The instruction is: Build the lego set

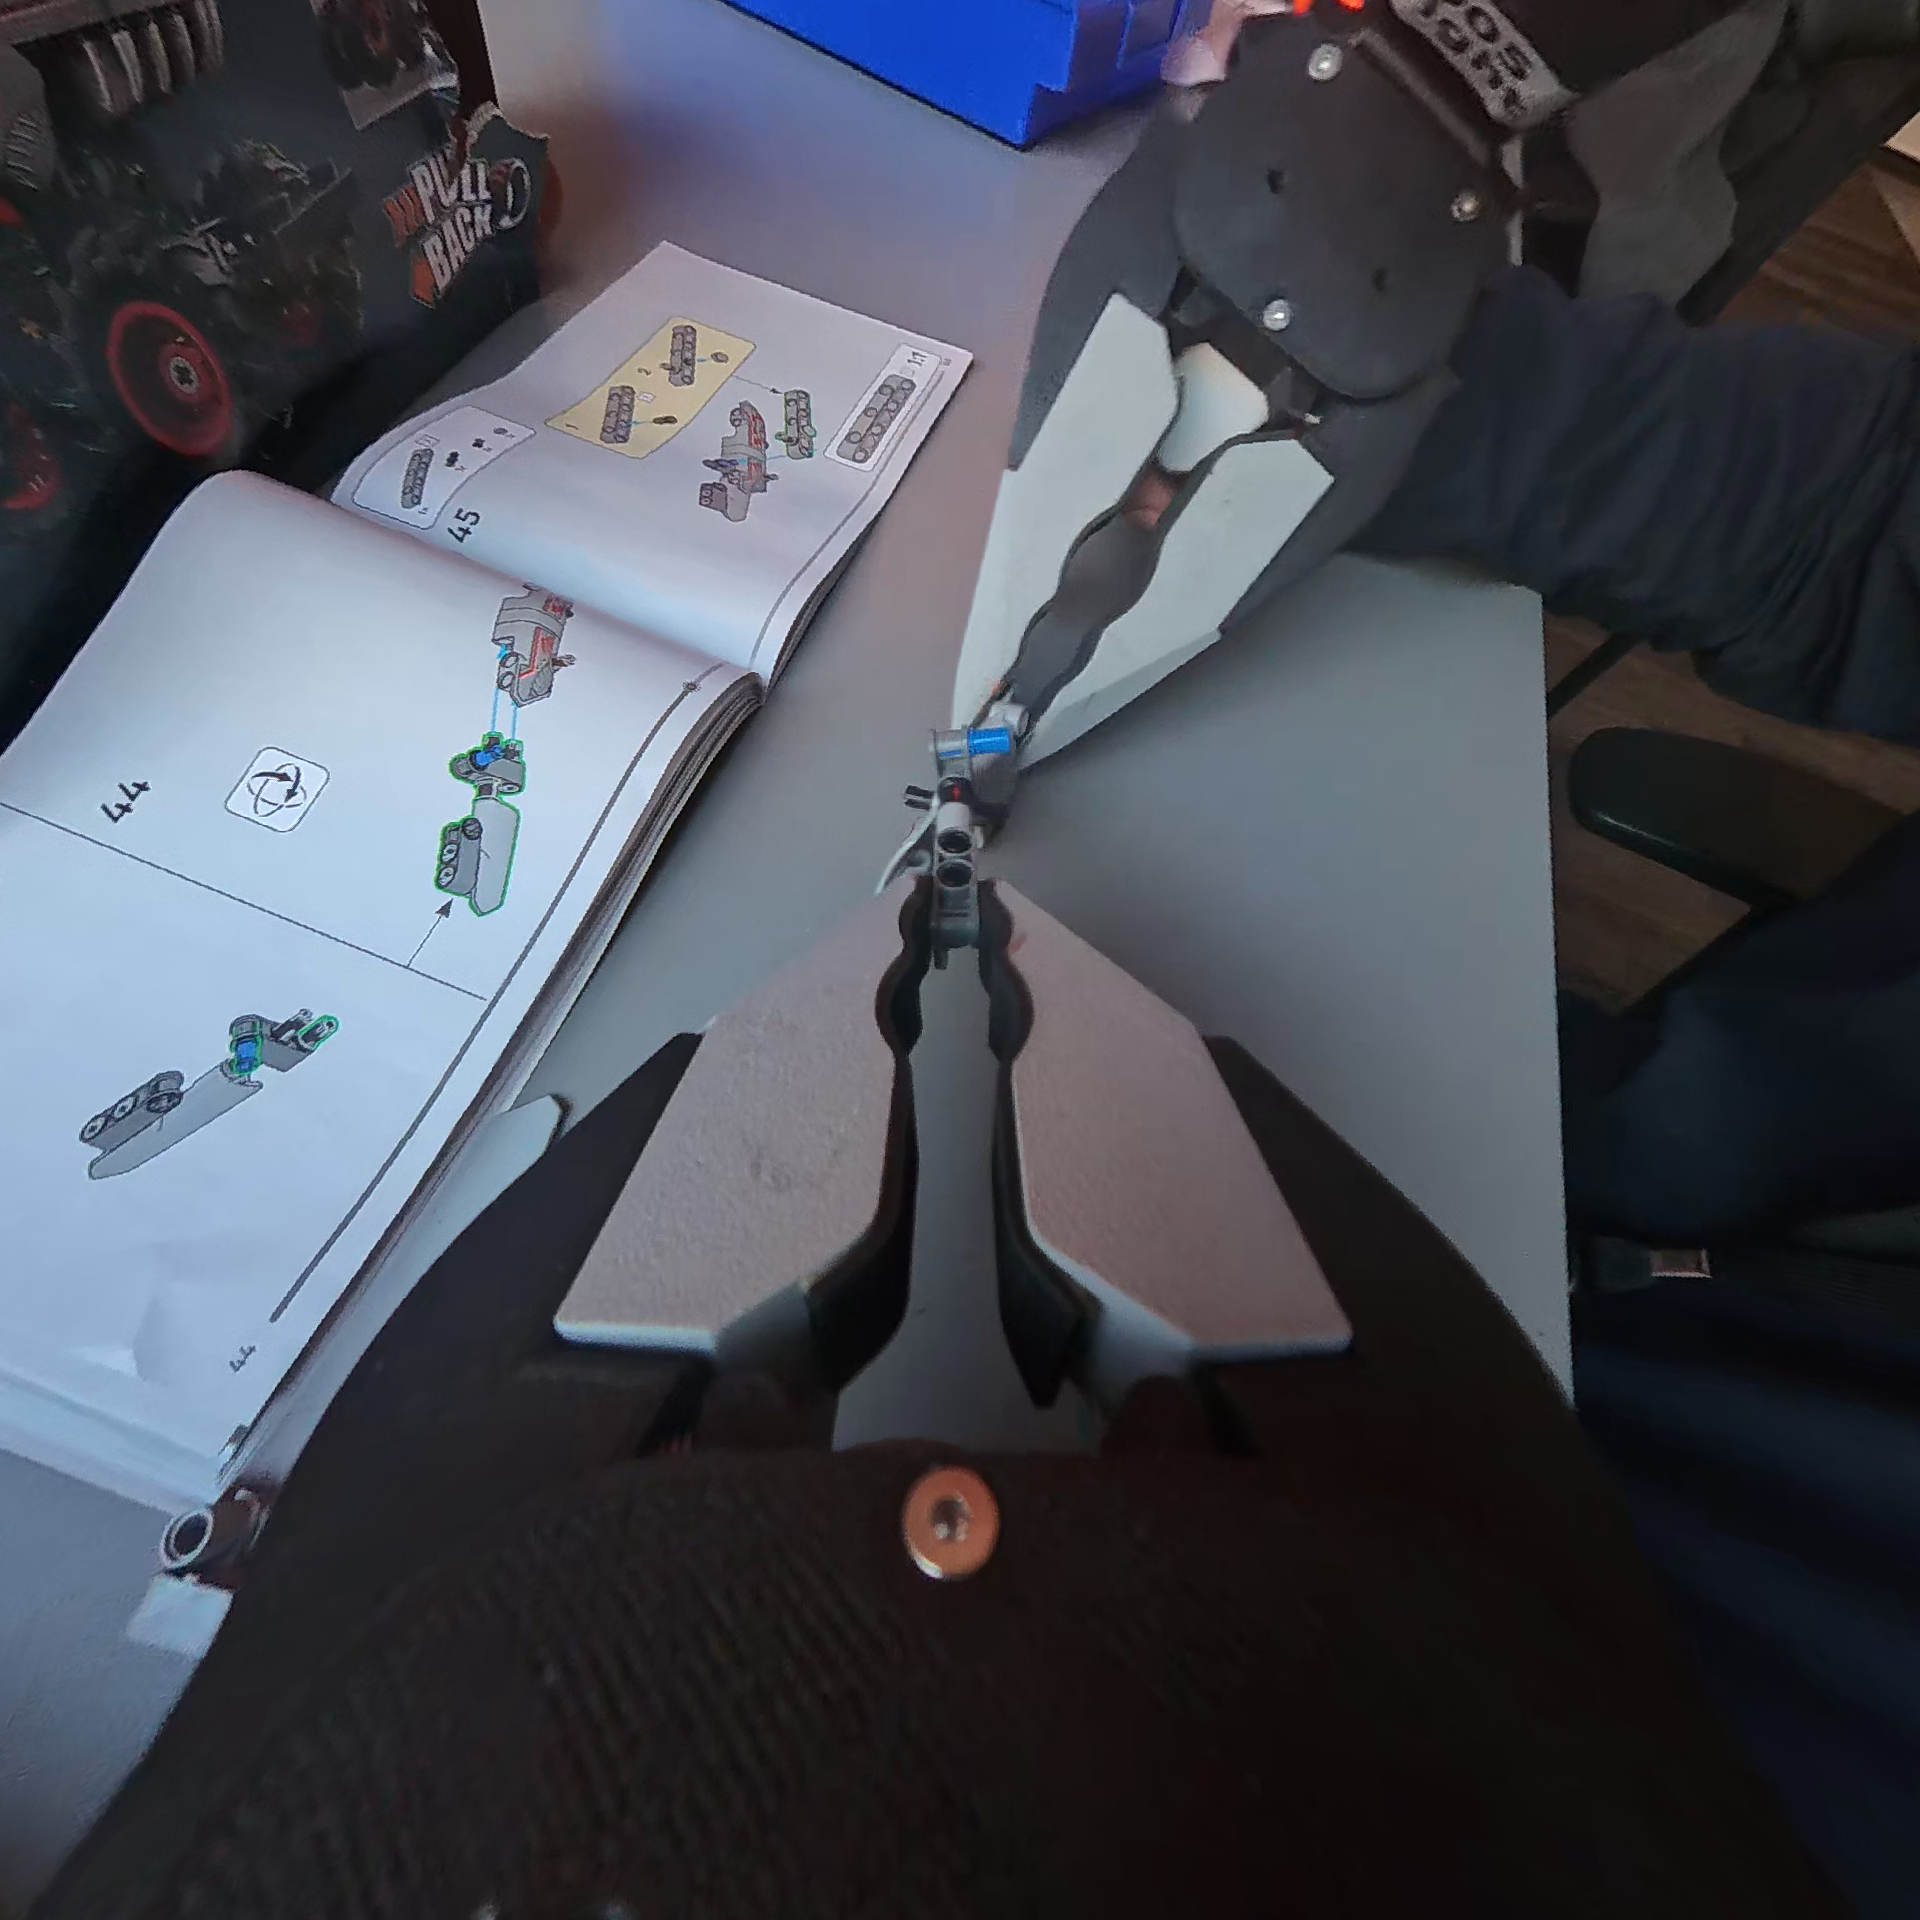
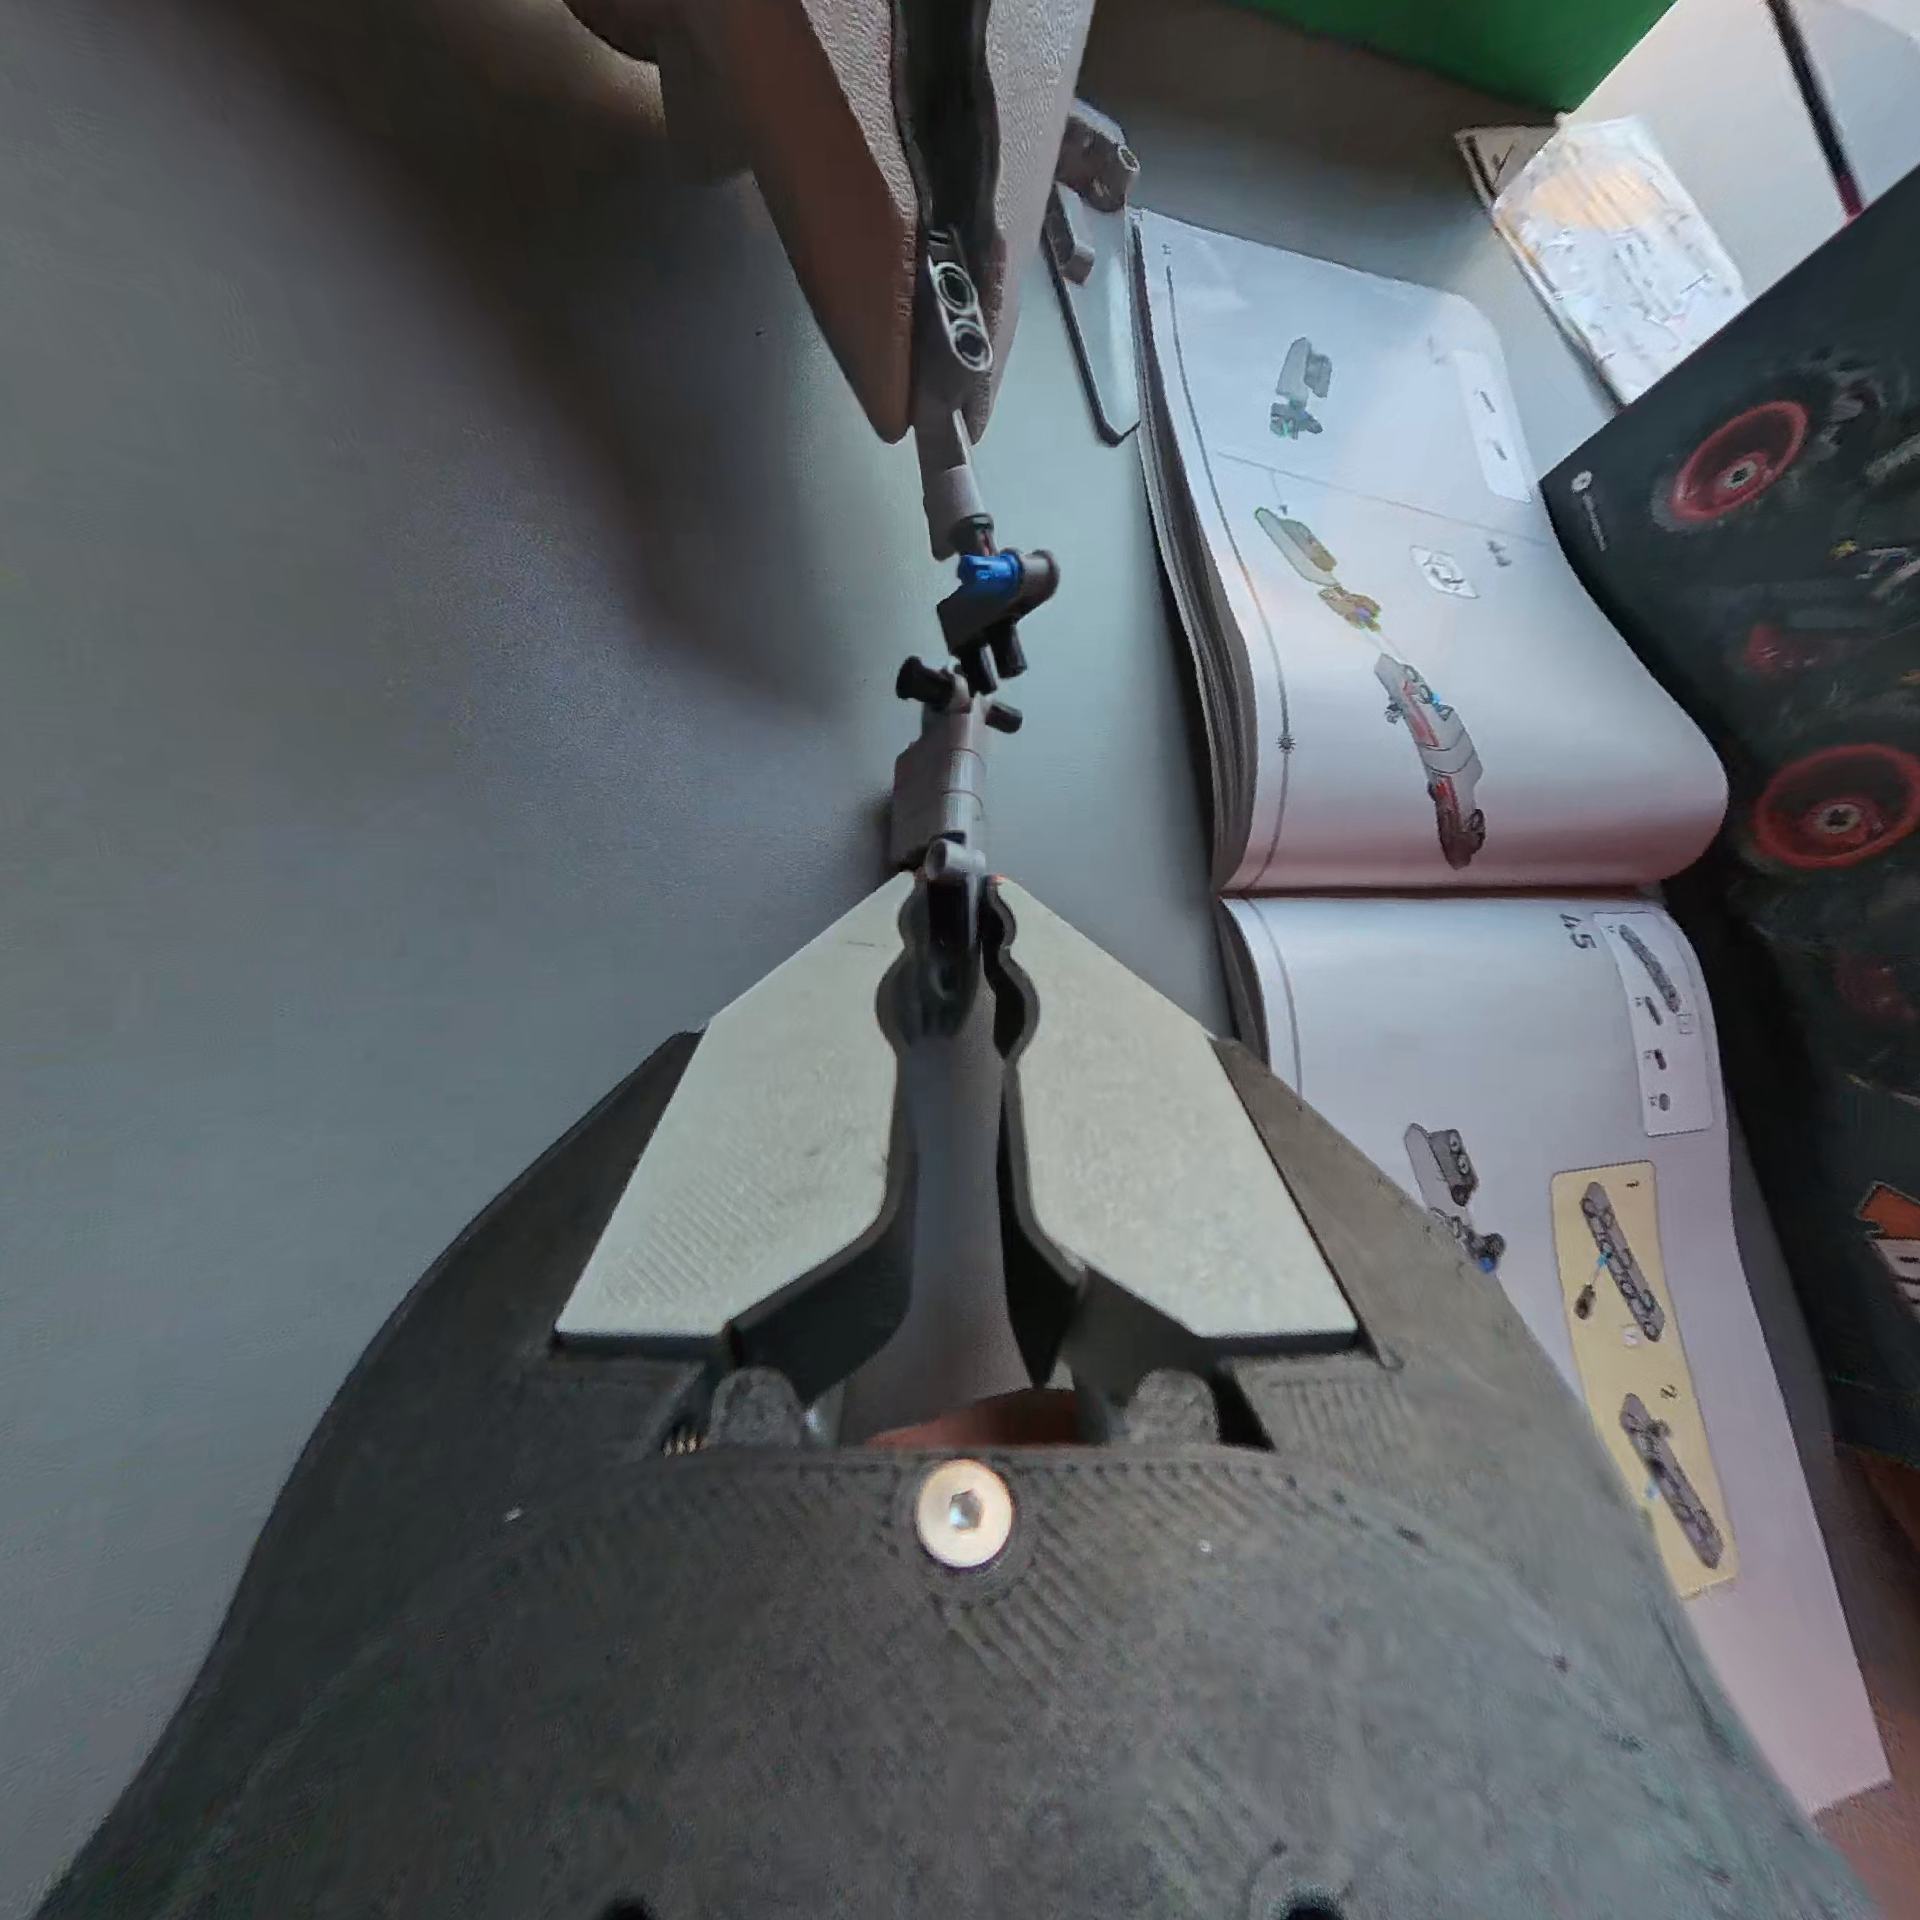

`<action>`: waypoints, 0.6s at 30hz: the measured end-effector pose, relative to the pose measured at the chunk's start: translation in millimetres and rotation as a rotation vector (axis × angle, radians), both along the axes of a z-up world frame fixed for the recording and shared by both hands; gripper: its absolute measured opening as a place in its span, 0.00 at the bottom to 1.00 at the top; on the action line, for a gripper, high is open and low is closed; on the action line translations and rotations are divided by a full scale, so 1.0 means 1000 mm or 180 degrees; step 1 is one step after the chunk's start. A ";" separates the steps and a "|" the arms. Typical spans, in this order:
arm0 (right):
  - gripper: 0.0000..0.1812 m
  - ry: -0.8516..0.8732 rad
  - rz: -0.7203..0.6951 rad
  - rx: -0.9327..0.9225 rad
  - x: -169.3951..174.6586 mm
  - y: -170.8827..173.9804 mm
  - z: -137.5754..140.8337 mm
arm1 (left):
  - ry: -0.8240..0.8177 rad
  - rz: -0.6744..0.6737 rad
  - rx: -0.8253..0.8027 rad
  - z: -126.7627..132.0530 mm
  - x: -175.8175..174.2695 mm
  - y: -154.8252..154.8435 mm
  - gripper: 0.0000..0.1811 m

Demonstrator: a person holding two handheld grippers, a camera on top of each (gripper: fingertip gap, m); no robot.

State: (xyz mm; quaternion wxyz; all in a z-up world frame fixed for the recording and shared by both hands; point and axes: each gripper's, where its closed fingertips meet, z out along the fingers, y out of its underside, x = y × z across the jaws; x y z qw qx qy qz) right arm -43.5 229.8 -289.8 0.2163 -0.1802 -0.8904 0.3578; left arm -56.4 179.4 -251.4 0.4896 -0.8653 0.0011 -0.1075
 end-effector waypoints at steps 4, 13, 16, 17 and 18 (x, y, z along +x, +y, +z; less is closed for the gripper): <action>0.01 0.0292 -0.0037 -0.0005 0.002 0.002 0.014 | -0.0093 0.0092 -0.0008 -0.001 -0.006 -0.001 0.03; 0.01 0.0358 -0.0086 -0.0069 0.005 0.006 0.023 | -0.0148 0.0226 -0.0019 -0.002 -0.016 -0.002 0.03; 0.01 0.0421 -0.0162 -0.0041 0.002 0.012 0.025 | -0.0165 0.0240 -0.0024 -0.003 -0.017 -0.002 0.03; 0.01 0.0412 -0.0175 -0.0067 0.001 0.013 0.026 | -0.0176 0.0237 -0.0017 -0.002 -0.016 -0.002 0.03; 0.01 0.0417 -0.0191 -0.0086 0.001 0.014 0.026 | -0.0185 0.0234 -0.0013 -0.002 -0.016 -0.002 0.03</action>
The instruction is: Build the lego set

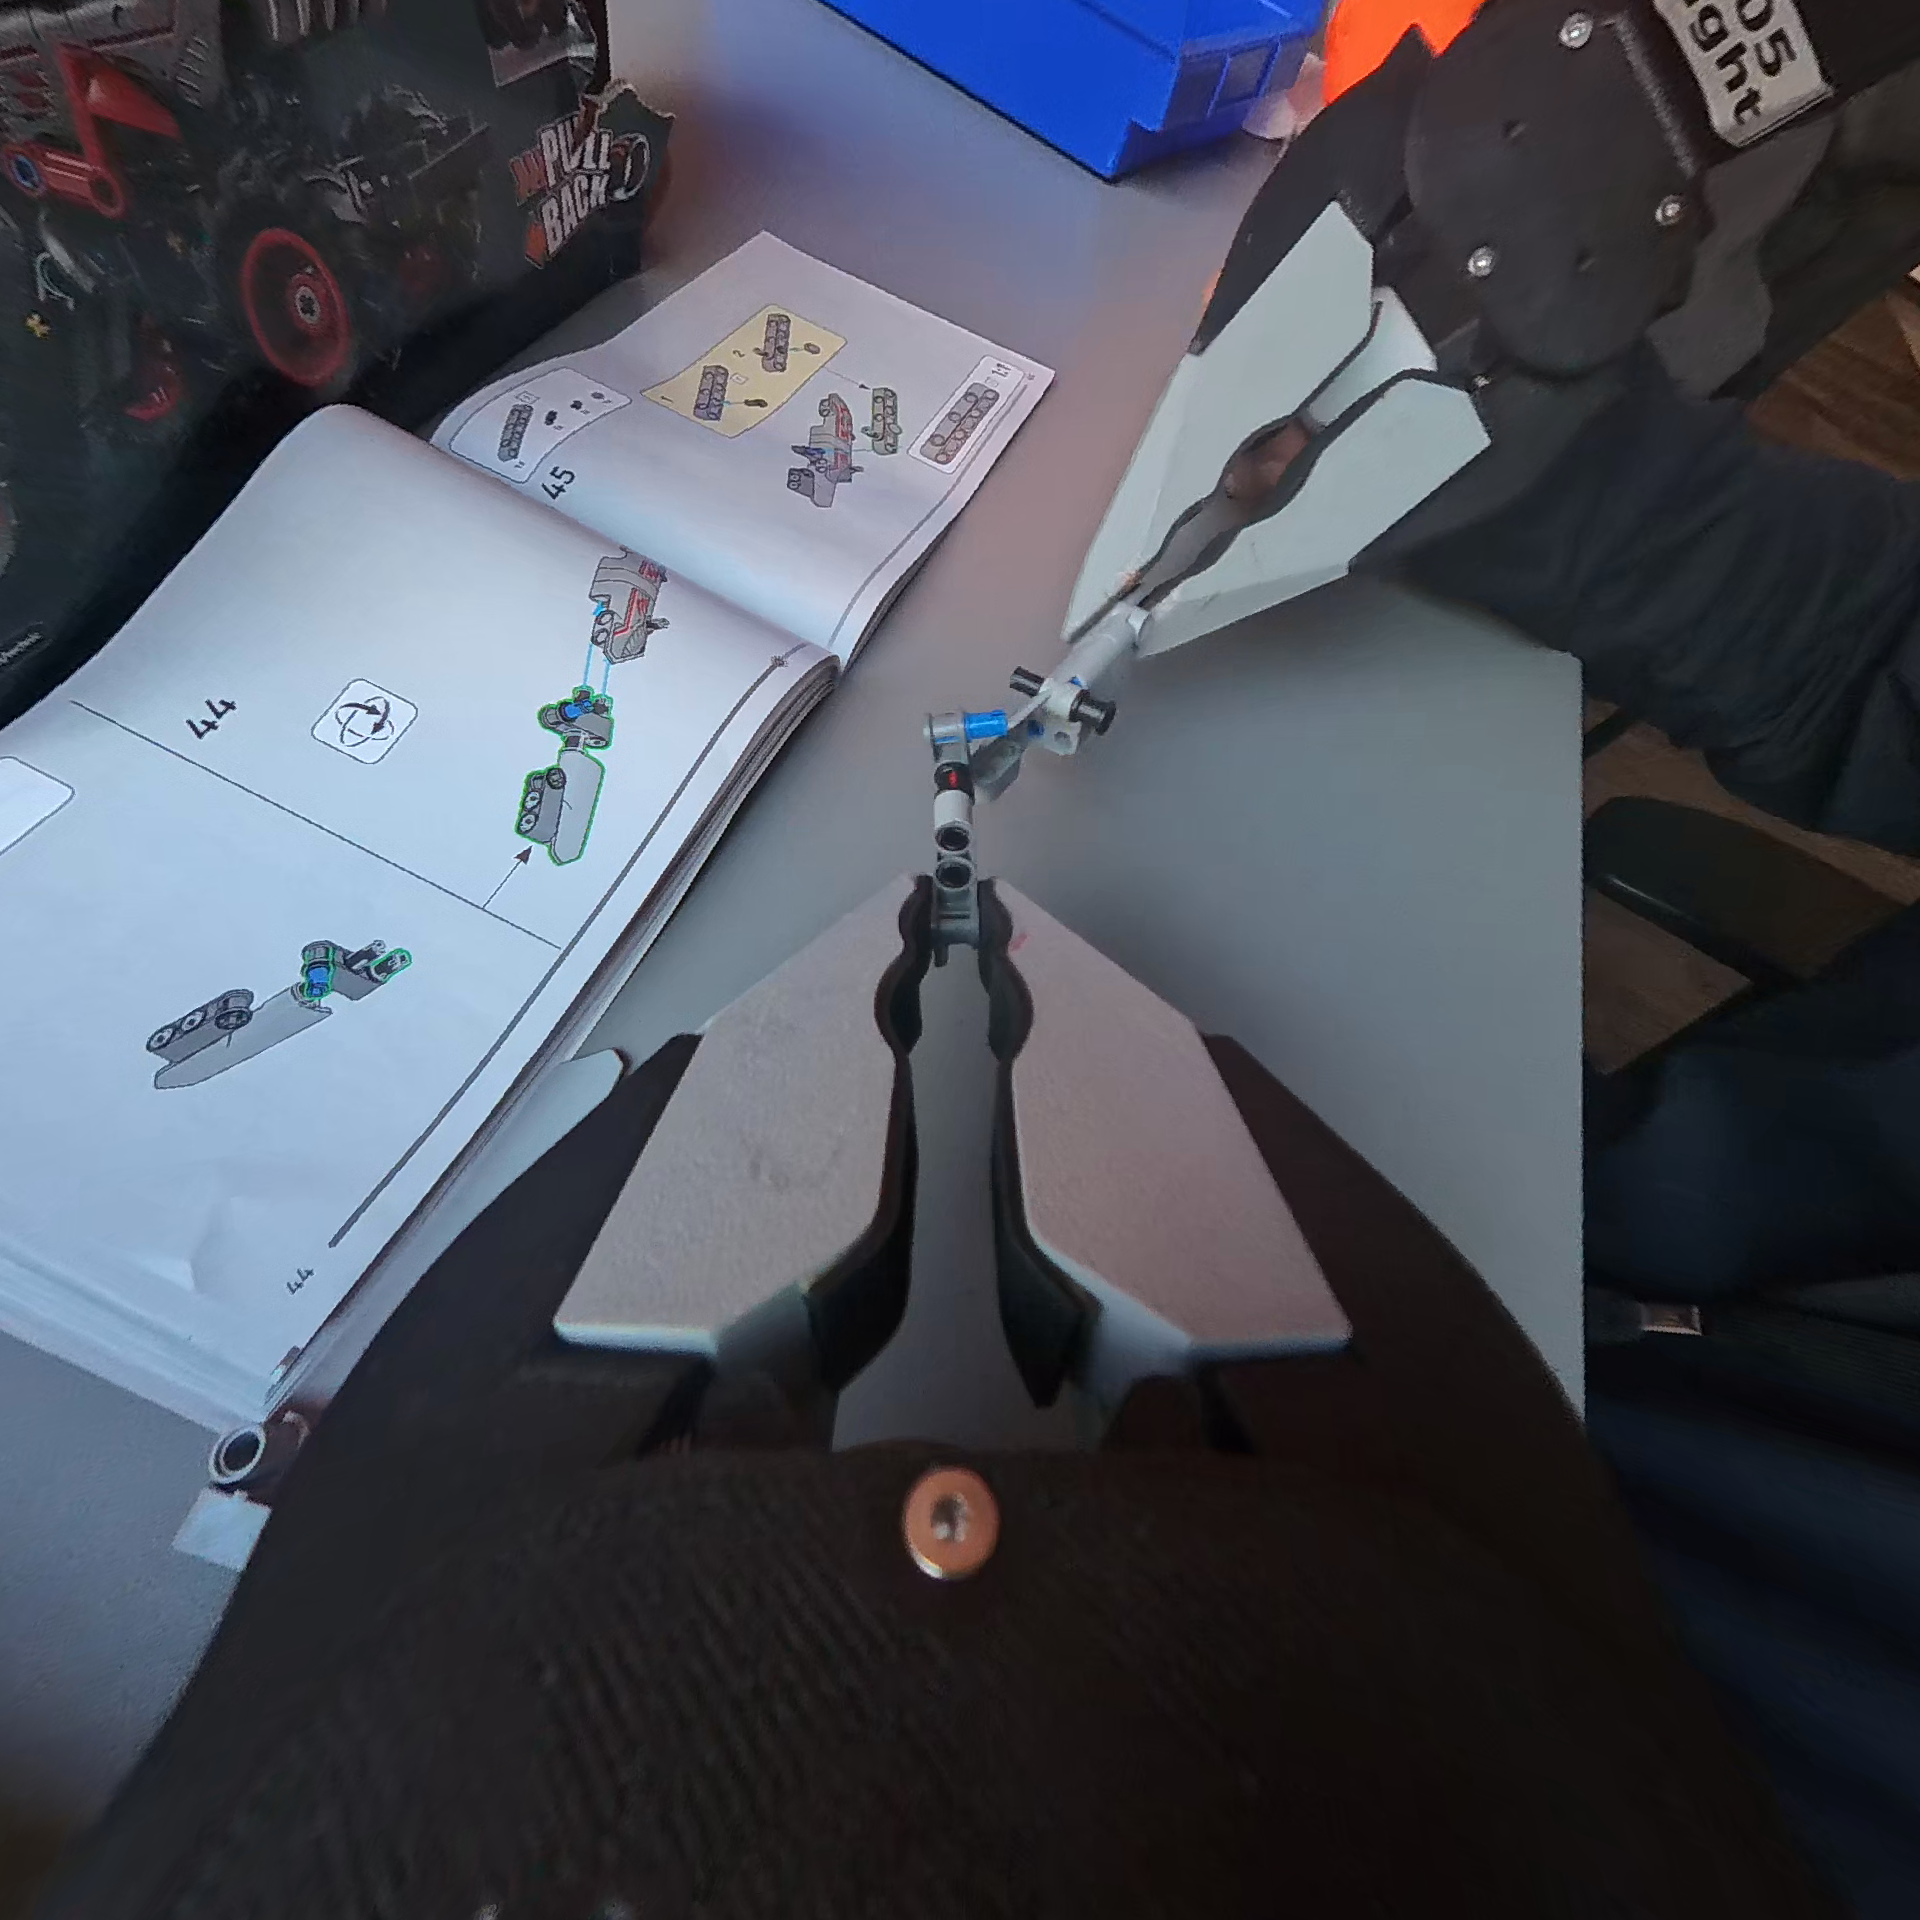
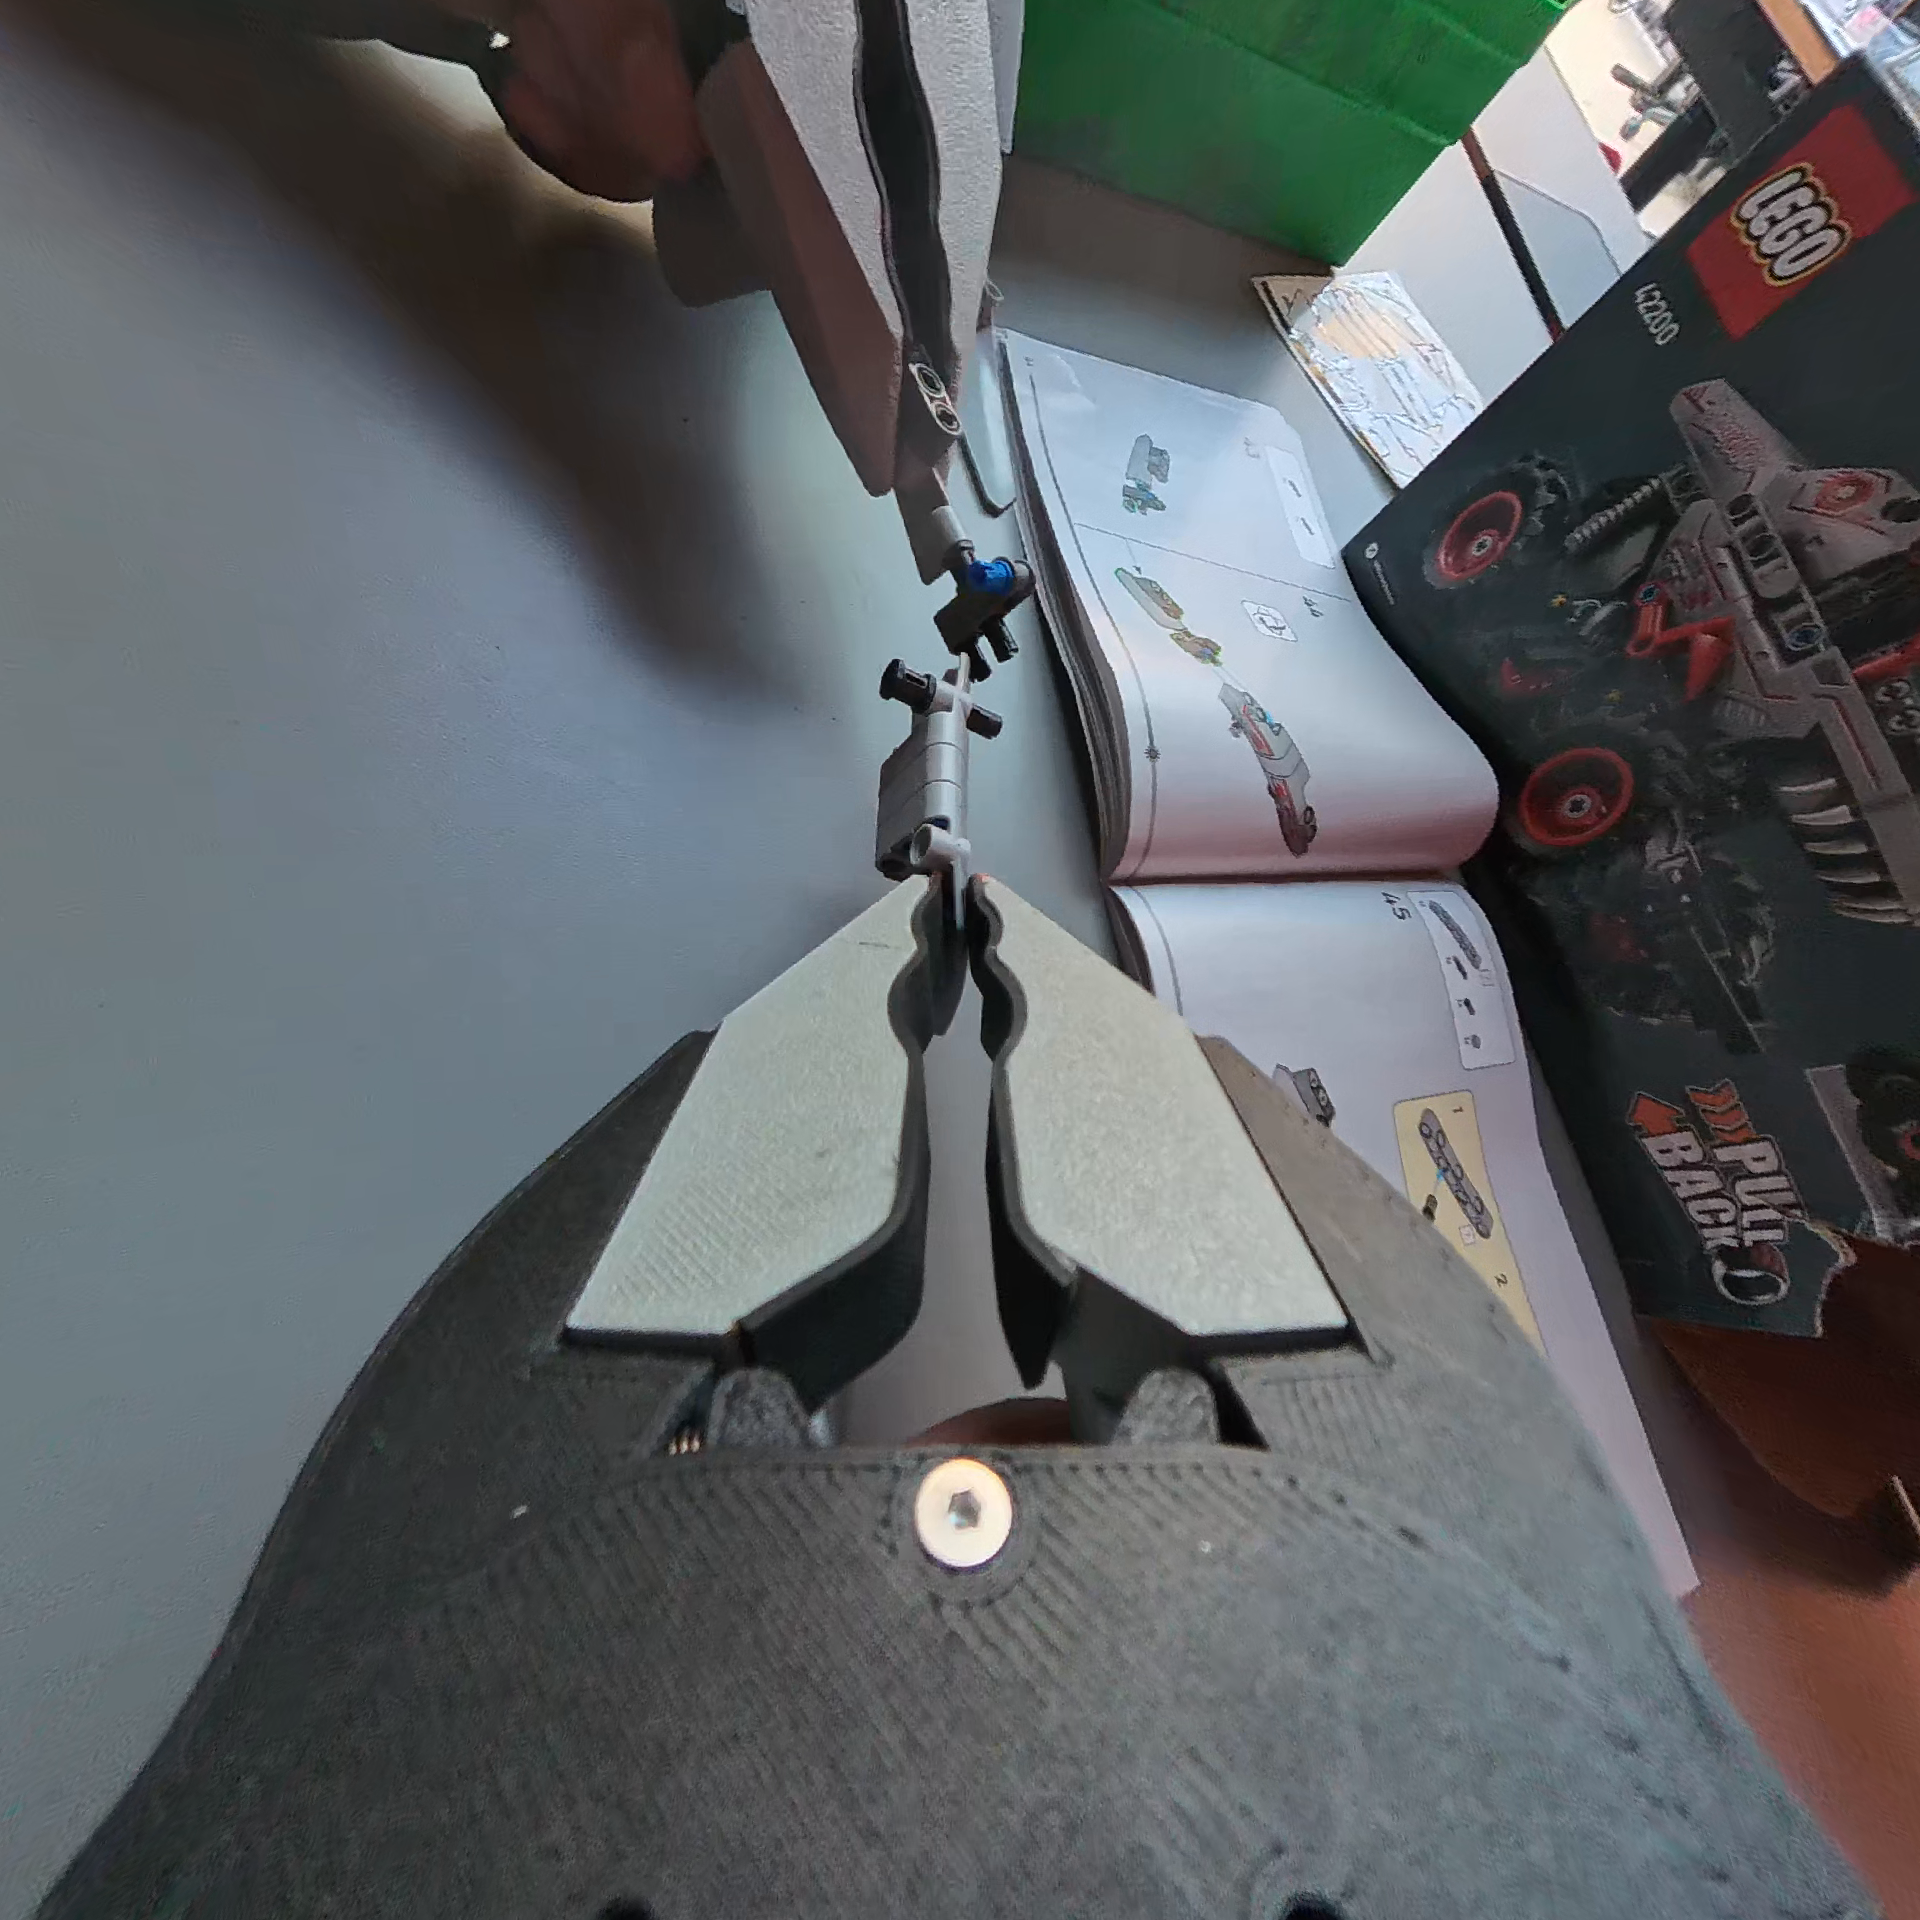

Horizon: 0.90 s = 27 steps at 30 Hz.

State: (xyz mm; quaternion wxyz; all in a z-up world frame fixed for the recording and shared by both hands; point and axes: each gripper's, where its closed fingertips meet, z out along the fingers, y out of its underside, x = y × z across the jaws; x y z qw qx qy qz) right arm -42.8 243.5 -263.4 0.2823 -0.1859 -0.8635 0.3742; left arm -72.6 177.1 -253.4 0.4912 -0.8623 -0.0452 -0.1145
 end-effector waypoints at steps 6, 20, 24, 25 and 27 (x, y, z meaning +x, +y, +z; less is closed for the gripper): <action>0.01 0.0193 -0.0057 0.0051 -0.002 0.004 0.010 | -0.0079 0.0044 0.0033 0.002 -0.003 -0.001 0.03; 0.01 0.2070 -0.0352 0.1151 -0.007 0.010 0.060 | -0.0124 0.0040 0.0011 0.001 -0.002 -0.001 0.03; 0.01 0.2320 -0.0237 0.1692 -0.004 0.002 0.052 | -0.0192 -0.0040 -0.0025 -0.002 0.003 0.000 0.03; 0.01 0.2299 -0.0196 0.1734 -0.004 -0.001 0.048 | -0.0192 -0.0056 -0.0048 -0.004 0.005 0.000 0.03; 0.00 0.2293 -0.0126 0.1750 -0.002 -0.005 0.045 | -0.0218 -0.0104 -0.0104 -0.007 0.008 0.000 0.03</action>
